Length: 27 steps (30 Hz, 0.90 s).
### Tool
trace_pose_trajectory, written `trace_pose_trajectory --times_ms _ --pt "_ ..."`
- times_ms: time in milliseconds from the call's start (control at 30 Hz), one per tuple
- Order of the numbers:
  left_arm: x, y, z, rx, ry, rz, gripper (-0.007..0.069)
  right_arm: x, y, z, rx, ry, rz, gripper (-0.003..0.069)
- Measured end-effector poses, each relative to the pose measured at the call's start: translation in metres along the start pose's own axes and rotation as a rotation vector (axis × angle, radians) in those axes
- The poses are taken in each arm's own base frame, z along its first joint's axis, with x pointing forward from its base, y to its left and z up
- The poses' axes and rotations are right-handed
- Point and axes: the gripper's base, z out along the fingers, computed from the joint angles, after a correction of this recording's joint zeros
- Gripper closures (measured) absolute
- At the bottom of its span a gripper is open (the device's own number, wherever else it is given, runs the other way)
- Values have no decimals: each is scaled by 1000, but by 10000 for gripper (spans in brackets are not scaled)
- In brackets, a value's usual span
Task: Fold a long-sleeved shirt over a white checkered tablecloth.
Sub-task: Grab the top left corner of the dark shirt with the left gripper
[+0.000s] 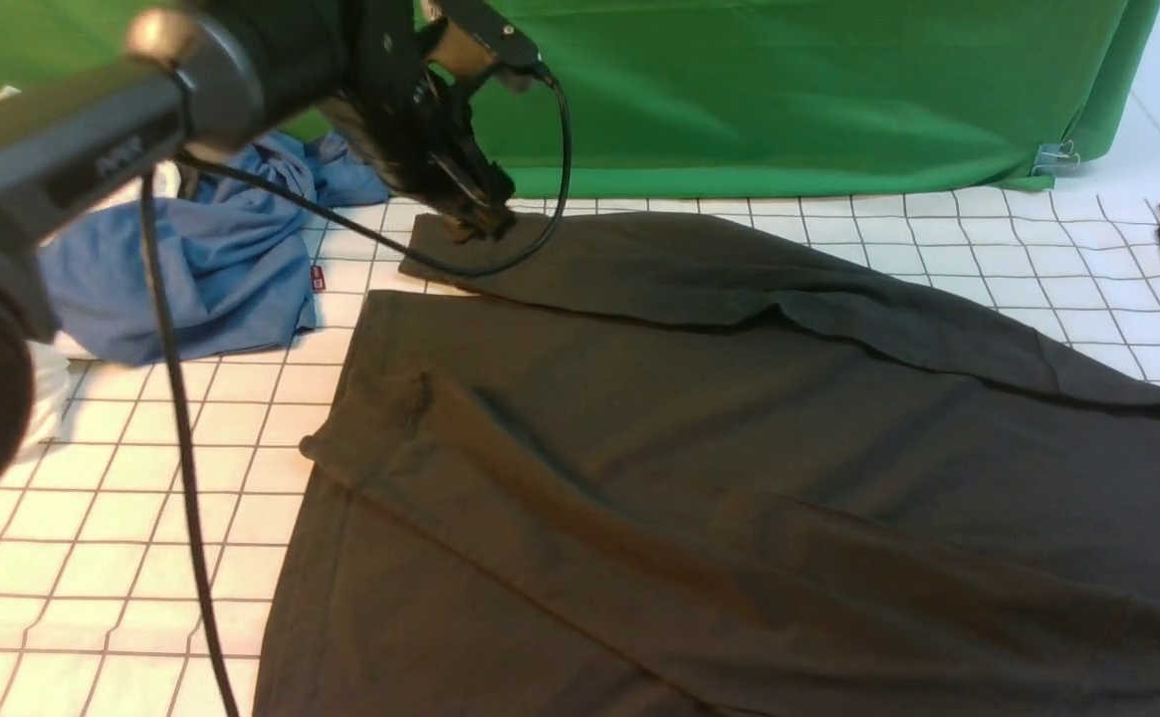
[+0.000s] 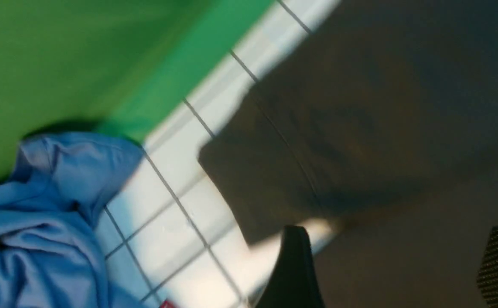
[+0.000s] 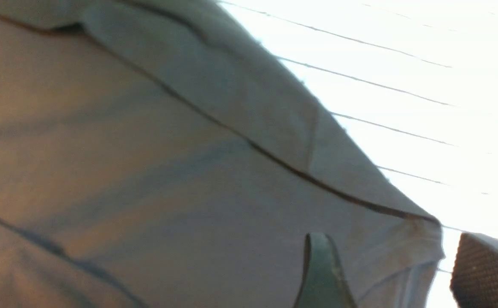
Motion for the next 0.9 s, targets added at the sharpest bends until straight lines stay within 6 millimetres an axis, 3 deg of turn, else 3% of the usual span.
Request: trace_pose_trajectory --times_ms 300,467,667,900 --pt "30 15 50 11 53 -486 197 -1 9 1 -22 11 -23 224" --pt "38 40 62 56 25 -681 202 1 10 1 -29 33 -24 224" --pt "36 61 68 42 -26 -733 193 1 10 1 -31 37 -24 236" --pt "52 53 96 57 36 -731 181 1 10 1 -31 37 -24 248"
